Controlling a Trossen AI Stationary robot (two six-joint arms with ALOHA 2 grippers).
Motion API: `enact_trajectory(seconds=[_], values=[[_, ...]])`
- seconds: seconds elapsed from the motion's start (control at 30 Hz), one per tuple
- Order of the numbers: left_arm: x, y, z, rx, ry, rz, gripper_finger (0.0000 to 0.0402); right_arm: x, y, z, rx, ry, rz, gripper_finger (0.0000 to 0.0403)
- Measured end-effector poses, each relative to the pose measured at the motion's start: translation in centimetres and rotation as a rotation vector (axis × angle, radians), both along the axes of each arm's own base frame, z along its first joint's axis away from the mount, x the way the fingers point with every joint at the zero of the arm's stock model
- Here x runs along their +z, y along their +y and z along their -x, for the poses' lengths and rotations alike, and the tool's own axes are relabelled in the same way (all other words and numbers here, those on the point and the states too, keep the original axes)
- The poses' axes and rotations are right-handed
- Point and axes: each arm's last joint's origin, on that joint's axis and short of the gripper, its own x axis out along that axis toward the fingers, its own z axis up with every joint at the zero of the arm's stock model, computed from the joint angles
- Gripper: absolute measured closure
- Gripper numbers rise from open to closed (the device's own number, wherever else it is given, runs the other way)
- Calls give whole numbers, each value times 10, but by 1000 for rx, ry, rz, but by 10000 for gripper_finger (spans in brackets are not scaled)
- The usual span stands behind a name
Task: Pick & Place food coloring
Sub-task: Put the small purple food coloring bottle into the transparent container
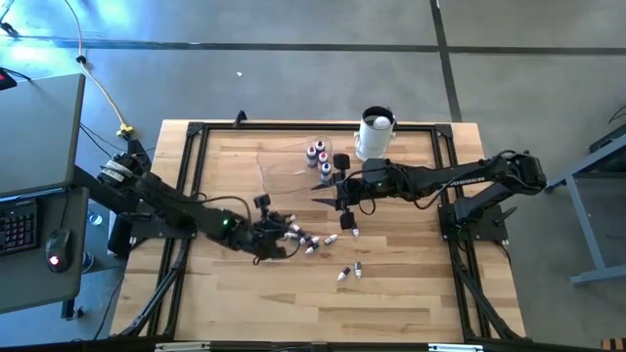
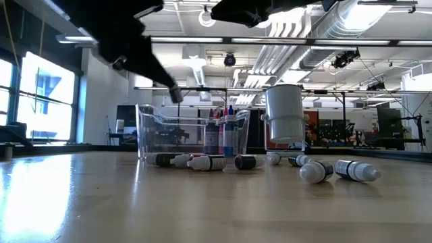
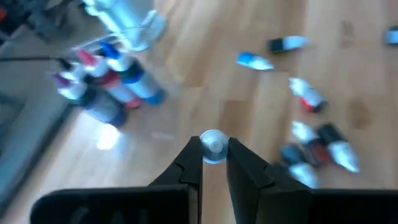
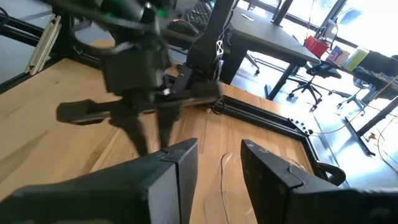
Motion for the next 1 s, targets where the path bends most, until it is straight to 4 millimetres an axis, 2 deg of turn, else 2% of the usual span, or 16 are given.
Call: enact_trajectory(seconds=[0.1, 0.2, 0.33, 0.5, 0.7, 0.87, 1.0], values=[[21, 20, -10, 68, 49, 18, 366, 0, 0, 0, 0, 0, 0, 288], [36, 49, -18, 166, 64, 73, 361, 0, 0, 0, 0, 0, -1, 288], [40, 95, -22, 248, 91, 128, 350, -1, 0, 0, -5, 7, 1, 288], [25, 145, -15, 274, 157, 316, 348, -1, -4, 3, -146, 31, 78, 288], [-2, 189, -5, 389, 188, 348, 347, -5, -11, 7, -360, 93, 146, 288], [-23, 212, -8, 378, 199, 463, 346, -4, -11, 7, -370, 87, 146, 288], [-33, 221, -17, 304, 180, 454, 346, -4, -11, 7, -364, 84, 143, 288]])
